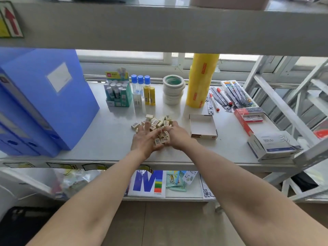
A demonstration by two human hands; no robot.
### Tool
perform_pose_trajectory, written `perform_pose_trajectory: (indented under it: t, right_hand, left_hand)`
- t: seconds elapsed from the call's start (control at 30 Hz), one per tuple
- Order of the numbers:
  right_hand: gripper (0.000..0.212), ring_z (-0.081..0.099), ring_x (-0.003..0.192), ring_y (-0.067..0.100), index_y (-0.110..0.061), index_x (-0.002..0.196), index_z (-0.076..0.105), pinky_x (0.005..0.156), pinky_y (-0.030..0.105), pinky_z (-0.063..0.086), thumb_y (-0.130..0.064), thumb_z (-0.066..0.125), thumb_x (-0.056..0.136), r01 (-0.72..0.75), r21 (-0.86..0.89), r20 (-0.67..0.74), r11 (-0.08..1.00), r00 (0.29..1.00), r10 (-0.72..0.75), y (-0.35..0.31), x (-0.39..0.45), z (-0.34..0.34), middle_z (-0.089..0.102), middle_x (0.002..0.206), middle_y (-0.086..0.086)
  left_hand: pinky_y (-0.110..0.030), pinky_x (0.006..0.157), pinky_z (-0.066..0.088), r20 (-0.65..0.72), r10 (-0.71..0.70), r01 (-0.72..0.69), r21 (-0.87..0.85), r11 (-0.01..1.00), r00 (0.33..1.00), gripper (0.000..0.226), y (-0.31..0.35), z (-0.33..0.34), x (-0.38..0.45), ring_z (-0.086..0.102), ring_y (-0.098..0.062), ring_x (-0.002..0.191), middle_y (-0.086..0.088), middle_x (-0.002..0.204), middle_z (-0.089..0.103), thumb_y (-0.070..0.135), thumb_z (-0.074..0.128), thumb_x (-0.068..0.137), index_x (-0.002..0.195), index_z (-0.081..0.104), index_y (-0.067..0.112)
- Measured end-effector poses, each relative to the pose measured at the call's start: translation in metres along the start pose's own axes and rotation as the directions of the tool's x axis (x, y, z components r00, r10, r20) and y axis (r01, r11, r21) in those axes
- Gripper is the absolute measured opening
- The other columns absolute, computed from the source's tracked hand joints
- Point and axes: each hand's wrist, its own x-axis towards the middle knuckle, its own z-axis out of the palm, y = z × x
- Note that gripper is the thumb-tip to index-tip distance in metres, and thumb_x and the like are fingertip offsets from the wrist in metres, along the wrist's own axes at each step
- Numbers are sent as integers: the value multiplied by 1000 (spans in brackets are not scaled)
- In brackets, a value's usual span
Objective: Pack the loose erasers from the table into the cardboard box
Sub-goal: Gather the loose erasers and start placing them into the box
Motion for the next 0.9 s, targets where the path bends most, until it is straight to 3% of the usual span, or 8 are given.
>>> perform_pose_trajectory:
  t: [0.2,0.37,0.57,0.8,0.9]
  right_hand:
    - [49,55,110,34,-18,128,49,94,36,45,-21,69,83,43,44,-11,998,999,-43,-1,0,0,38,131,13]
    - [44,55,109,33,-20,128,52,90,37,45,-14,62,85,126,-6,2,992,992,-126,2,0,-3,40,129,10]
    - [41,53,111,35,-15,125,49,92,38,43,-9,59,86,158,-14,2,987,987,-158,5,2,-2,42,128,14]
    - [51,51,115,36,-15,135,43,96,37,42,-13,61,87,149,8,13,989,989,-149,5,4,-1,40,131,16]
    - [56,52,115,35,-17,138,42,98,37,41,-19,65,86,130,12,32,991,991,-130,4,4,-1,36,133,15]
  left_hand:
    - [-38,76,52,-65,46,-48,-22,999,997,62,0,4,-4,39,-32,116,-11,134,34,49,68,81,135,47,29]
    - [-40,65,51,-98,139,-133,61,989,985,60,-1,4,-8,51,-39,101,-11,129,52,46,70,80,133,52,25]
    - [-32,45,46,-128,191,-172,146,974,973,67,-1,4,-12,55,-33,86,-15,113,56,44,76,74,128,38,31]
    - [-32,46,50,-121,287,-253,238,938,950,47,-8,10,-11,56,-31,94,-8,122,58,55,61,83,122,55,29]
    - [-33,45,50,-153,286,-249,220,943,946,43,-7,10,-9,58,-30,93,-13,112,58,54,60,85,117,60,25]
